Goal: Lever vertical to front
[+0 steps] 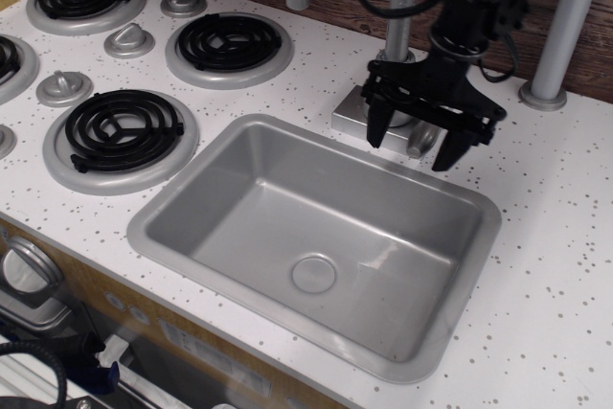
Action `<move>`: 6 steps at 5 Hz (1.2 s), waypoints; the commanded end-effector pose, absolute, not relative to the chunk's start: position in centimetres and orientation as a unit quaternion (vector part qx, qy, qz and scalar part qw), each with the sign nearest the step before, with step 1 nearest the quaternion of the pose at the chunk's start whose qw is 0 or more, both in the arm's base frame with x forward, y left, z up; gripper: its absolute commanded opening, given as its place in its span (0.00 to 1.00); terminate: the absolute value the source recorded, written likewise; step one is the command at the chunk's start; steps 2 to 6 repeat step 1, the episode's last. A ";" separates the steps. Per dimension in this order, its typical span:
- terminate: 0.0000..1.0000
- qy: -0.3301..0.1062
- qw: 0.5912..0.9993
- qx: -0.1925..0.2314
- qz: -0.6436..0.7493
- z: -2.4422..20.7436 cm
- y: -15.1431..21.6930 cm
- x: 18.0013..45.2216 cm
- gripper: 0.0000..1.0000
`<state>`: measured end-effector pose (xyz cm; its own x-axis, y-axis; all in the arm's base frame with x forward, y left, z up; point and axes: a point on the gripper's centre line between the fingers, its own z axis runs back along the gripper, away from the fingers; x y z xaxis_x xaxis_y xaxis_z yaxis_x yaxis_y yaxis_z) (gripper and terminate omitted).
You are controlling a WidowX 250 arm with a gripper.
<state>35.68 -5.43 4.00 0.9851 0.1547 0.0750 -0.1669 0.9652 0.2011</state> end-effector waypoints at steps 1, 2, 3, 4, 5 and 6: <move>1.00 -0.082 0.985 0.103 0.108 8.3 -5.9 35.1 1.00; 1.00 -0.082 0.985 0.103 0.108 8.3 -5.9 35.1 1.00; 1.00 -0.082 0.985 0.103 0.108 8.3 -5.9 35.1 1.00; 1.00 -0.082 0.985 0.103 0.108 8.3 -5.9 35.1 1.00; 1.00 -0.082 0.985 0.103 0.108 8.3 -5.9 35.1 1.00; 1.00 -0.082 0.985 0.103 0.108 8.3 -5.9 35.1 1.00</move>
